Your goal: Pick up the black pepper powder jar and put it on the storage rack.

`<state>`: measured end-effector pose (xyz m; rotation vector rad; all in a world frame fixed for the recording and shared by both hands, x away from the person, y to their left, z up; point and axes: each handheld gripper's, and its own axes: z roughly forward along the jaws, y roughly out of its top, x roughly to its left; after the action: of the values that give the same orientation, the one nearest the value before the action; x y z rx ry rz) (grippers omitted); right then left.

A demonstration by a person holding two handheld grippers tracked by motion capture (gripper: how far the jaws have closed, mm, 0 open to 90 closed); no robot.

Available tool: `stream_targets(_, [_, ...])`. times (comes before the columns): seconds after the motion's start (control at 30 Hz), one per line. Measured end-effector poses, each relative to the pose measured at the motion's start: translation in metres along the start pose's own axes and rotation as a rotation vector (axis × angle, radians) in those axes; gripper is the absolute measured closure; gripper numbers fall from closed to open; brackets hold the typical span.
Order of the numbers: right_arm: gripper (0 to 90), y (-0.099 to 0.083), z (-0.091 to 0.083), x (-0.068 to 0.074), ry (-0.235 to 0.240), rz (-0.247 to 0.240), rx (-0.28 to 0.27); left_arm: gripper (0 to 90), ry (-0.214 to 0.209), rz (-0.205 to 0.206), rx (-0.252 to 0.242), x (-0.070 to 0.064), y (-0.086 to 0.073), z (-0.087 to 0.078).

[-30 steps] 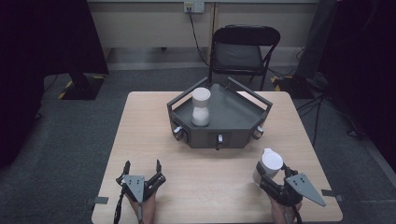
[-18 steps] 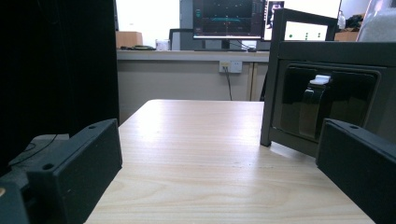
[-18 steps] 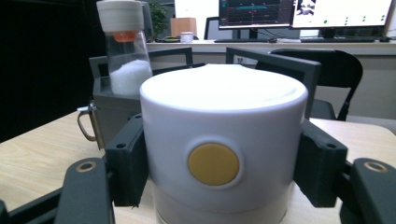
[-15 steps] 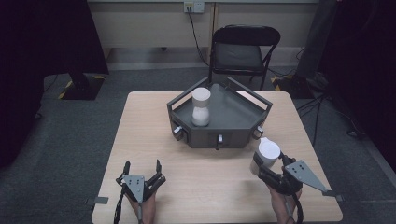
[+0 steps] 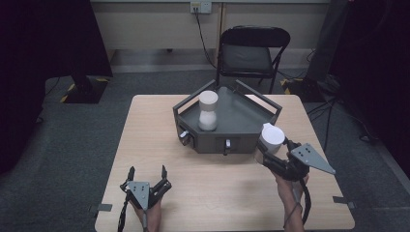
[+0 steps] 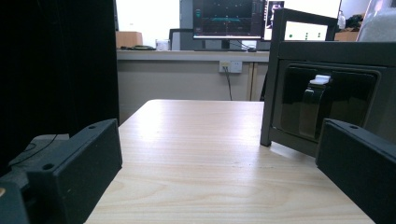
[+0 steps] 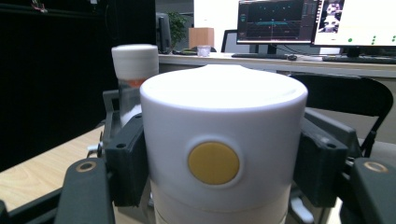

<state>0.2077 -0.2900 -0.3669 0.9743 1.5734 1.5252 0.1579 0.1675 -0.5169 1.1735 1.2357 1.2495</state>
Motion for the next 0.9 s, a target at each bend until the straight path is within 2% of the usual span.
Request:
stream_targets(0.33, [30.3,0.034,0.037,-0.008,0.023,0.005,-0.009,0.1,-0.001,-0.001,0.0,0.0,0.0,0.0])
stream_targets(0.5, [30.2,0.04,0.053,-0.01,0.015,0.024,-0.023,0.1,-0.001,-0.001,0.0,0.0,0.0,0.0])
stream_targets(0.6, [30.2,0.042,0.062,-0.01,0.0,0.024,-0.021,0.1,-0.001,-0.001,0.0,0.0,0.0,0.0])
stream_targets(0.9, [30.2,0.038,0.086,-0.004,-0.088,0.021,0.01,0.1,0.0,0.0,0.0,0.0,0.0,0.0])
